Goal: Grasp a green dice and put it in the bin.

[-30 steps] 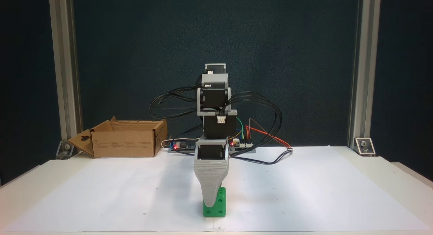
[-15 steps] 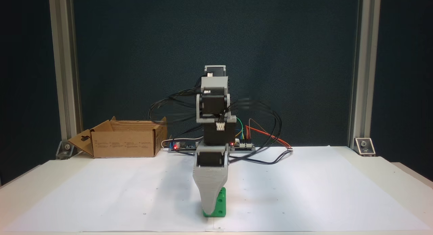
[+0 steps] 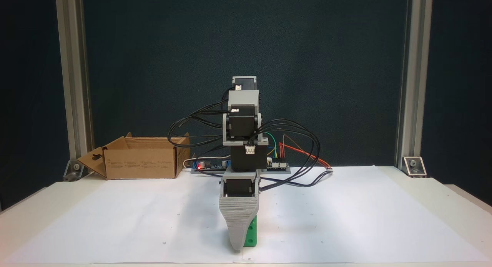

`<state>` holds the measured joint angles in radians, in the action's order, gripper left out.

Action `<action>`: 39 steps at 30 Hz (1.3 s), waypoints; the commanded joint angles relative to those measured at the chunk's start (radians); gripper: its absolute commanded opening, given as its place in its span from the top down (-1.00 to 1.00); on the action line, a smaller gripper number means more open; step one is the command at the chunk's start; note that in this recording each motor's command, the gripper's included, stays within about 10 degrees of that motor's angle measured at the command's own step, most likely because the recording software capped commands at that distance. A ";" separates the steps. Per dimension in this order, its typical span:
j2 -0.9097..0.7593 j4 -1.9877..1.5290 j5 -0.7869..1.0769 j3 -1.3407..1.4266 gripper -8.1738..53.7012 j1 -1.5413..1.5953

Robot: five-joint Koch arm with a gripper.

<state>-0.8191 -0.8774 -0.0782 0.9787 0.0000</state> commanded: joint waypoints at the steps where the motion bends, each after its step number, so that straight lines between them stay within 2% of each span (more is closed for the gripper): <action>1: -0.008 0.012 -0.031 -0.057 -0.39 -0.003; 7: -0.008 0.021 -0.037 -0.057 0.35 -0.017; 14: -0.015 -0.003 -0.038 -0.057 0.37 -0.025; 21: -0.305 -0.261 -0.038 -0.055 0.36 -0.032; 28: -0.664 -0.311 -0.038 0.017 0.36 -0.035; 33: -0.716 -0.310 -0.018 0.071 0.36 -0.100; 39: -0.770 -0.272 0.150 0.164 0.36 -0.440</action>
<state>-1.5417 -1.1674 -0.0307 1.1689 -0.3574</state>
